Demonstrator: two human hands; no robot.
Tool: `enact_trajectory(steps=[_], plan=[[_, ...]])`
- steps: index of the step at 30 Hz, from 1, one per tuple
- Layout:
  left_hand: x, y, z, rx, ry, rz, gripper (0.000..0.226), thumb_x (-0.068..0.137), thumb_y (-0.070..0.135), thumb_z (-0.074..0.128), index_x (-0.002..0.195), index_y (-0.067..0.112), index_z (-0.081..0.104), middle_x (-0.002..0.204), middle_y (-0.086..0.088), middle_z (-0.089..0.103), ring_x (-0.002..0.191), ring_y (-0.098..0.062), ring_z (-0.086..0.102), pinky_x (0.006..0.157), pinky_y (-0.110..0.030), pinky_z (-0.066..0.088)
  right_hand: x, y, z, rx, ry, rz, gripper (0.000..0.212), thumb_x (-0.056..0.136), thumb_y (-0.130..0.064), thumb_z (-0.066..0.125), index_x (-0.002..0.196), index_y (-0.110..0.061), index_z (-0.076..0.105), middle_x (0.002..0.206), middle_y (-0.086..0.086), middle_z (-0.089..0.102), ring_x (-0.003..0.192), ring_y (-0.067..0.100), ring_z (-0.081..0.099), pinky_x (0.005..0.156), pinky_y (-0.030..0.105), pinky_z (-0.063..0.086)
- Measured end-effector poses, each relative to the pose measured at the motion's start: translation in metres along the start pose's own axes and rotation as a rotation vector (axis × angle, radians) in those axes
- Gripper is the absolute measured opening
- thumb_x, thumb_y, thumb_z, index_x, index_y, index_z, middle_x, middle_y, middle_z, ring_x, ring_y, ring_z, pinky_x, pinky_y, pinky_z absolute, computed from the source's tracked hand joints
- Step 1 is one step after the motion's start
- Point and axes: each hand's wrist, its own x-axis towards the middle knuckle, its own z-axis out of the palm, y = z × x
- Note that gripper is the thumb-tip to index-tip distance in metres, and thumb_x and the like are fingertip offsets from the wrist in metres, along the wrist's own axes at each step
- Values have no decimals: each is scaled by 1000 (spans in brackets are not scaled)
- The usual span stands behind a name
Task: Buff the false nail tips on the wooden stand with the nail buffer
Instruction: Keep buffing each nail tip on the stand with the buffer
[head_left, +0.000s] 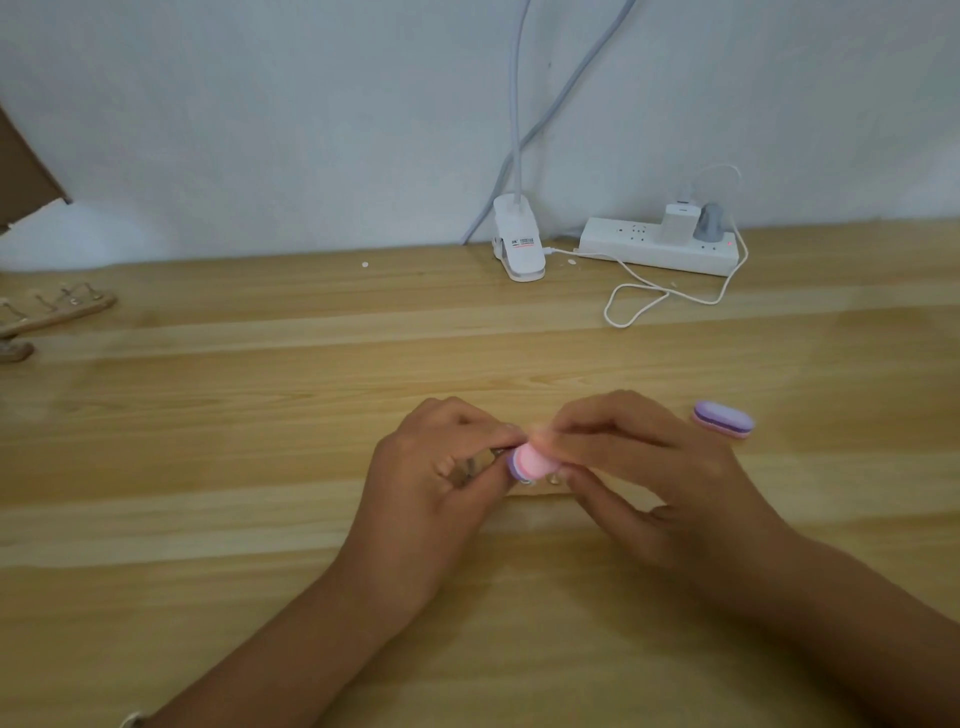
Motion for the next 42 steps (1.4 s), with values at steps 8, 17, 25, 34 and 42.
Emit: enact_trajectory(steps=[8, 17, 25, 34, 42], plan=[[-1, 0, -1, -48, -16, 35, 18, 80, 42, 70, 87, 27, 78, 83, 11, 66, 84, -12, 62, 71, -30, 48, -2, -2, 5, -25, 4, -66, 25, 90, 2, 65, 113, -3, 73, 106, 14, 68, 93, 25, 68, 83, 29, 52], [-1, -2, 0, -72, -15, 23, 12, 79, 38, 71, 86, 30, 77, 85, 12, 66, 83, -13, 62, 70, -26, 48, -1, 0, 2, 47, 8, -15, 21, 92, -3, 66, 111, -3, 74, 105, 9, 67, 93, 19, 67, 83, 22, 51], [-1, -3, 0, -66, -13, 40, 20, 78, 37, 73, 90, 22, 79, 83, 10, 68, 82, -13, 62, 69, -31, 49, -3, -5, 8, 70, 8, -33, 24, 91, -6, 63, 112, -5, 74, 106, 9, 66, 92, 21, 67, 81, 24, 51], [1, -4, 1, -92, -2, -7, 11, 76, 24, 75, 85, 27, 78, 81, 12, 67, 81, -12, 62, 71, -29, 49, -1, 3, 2, 62, 75, 76, 25, 88, -1, 71, 113, -6, 72, 104, 4, 66, 95, 10, 65, 88, 16, 47], [0, -6, 3, -112, 3, -33, 13, 75, 16, 81, 84, 26, 78, 82, 14, 67, 79, -8, 62, 69, -19, 45, 1, 9, -4, -60, 133, 92, 27, 81, 7, 77, 107, -2, 74, 98, 9, 67, 87, 14, 66, 85, 17, 48]])
